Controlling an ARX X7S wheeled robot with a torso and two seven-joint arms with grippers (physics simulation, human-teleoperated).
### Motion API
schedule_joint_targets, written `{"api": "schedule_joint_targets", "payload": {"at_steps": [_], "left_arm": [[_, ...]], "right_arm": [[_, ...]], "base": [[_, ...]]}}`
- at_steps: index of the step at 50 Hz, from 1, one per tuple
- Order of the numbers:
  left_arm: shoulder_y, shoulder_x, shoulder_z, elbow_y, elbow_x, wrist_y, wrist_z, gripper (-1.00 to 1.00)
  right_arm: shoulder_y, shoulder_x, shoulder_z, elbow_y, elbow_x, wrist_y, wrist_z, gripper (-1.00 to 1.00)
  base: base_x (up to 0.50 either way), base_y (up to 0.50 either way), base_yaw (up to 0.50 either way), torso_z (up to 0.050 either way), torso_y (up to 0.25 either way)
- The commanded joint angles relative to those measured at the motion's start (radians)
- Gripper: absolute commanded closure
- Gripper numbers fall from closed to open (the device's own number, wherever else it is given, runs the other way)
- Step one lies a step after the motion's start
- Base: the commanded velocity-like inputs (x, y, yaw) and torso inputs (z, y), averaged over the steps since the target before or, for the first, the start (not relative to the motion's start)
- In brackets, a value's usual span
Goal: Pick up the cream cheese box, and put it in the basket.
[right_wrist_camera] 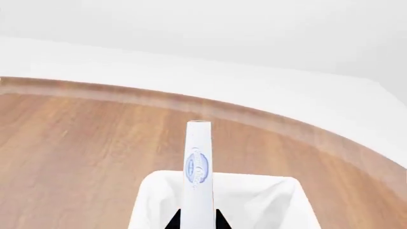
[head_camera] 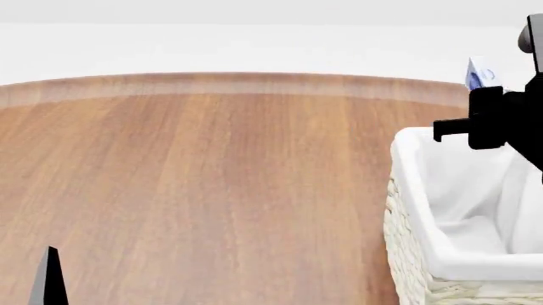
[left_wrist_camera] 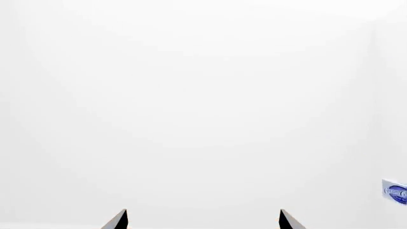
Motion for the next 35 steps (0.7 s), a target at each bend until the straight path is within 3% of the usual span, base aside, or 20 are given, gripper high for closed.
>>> {"api": "schedule_joint_targets", "payload": {"at_steps": [1,6,23,35], "left_arm": [[-0.004,-0.005,-0.001,0.004,-0.005,-0.003,-0.003,-1.0],[-0.008,-0.008,-0.012,0.003,-0.014,-0.004,-0.008,-1.0],[-0.007,-0.01,-0.007,0.004,-0.013,0.0,-0.013,-1.0],[-0.007,-0.01,0.001,0.002,-0.009,0.003,-0.014,-1.0]], "right_arm": [[0.132,-0.06,-0.083,0.229,-0.05,0.104,-0.139,1.0],[0.171,-0.089,-0.109,0.347,-0.086,0.112,-0.149,1.0],[0.185,-0.096,-0.205,0.368,-0.098,0.238,-0.25,1.0],[0.142,-0.097,-0.203,0.414,-0.104,0.195,-0.254,1.0]], "base": [[0.0,0.0,0.0,0.0,0.0],[0.0,0.0,0.0,0.0,0.0],[0.0,0.0,0.0,0.0,0.001],[0.0,0.0,0.0,0.0,0.001]]}}
